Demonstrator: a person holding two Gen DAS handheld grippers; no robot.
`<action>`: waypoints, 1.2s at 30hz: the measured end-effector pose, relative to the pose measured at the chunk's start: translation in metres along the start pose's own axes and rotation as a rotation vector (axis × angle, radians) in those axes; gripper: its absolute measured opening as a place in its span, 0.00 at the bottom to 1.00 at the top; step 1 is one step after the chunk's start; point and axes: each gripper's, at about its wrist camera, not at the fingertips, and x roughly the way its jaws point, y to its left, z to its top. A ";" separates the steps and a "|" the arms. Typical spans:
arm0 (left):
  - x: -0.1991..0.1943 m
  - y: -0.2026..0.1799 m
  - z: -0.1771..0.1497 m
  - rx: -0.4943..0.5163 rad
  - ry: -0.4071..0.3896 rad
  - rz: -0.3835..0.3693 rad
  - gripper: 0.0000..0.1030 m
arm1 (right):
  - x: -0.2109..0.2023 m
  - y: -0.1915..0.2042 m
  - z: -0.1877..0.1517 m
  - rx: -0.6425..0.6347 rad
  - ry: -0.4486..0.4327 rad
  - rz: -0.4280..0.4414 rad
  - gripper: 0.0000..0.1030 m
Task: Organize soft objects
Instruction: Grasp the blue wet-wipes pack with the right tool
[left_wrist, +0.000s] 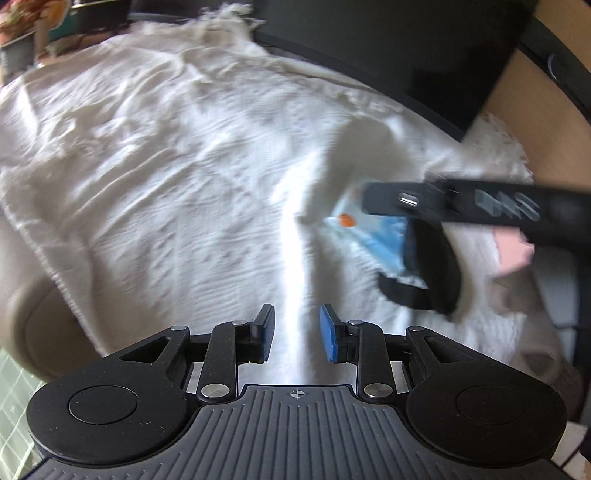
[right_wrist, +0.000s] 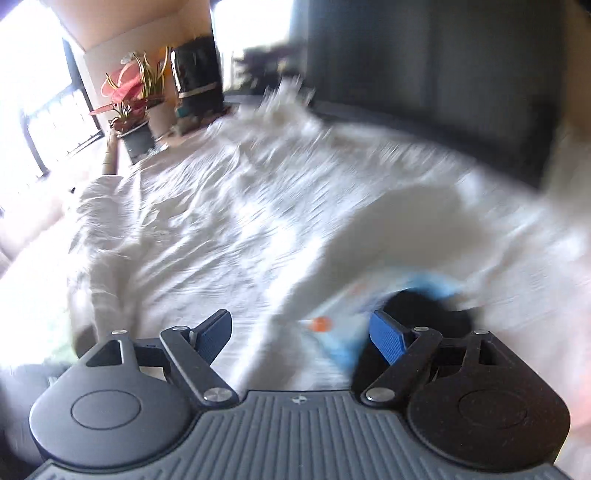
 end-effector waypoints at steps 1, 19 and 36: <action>0.001 0.006 -0.002 -0.006 -0.005 0.009 0.29 | 0.016 0.000 0.003 0.031 0.031 0.028 0.75; -0.024 0.033 -0.023 -0.072 -0.008 0.055 0.29 | 0.122 -0.025 0.006 0.208 0.110 -0.406 0.99; 0.011 -0.018 0.004 0.138 0.022 -0.088 0.29 | -0.036 0.000 -0.012 -0.011 -0.151 -0.231 0.86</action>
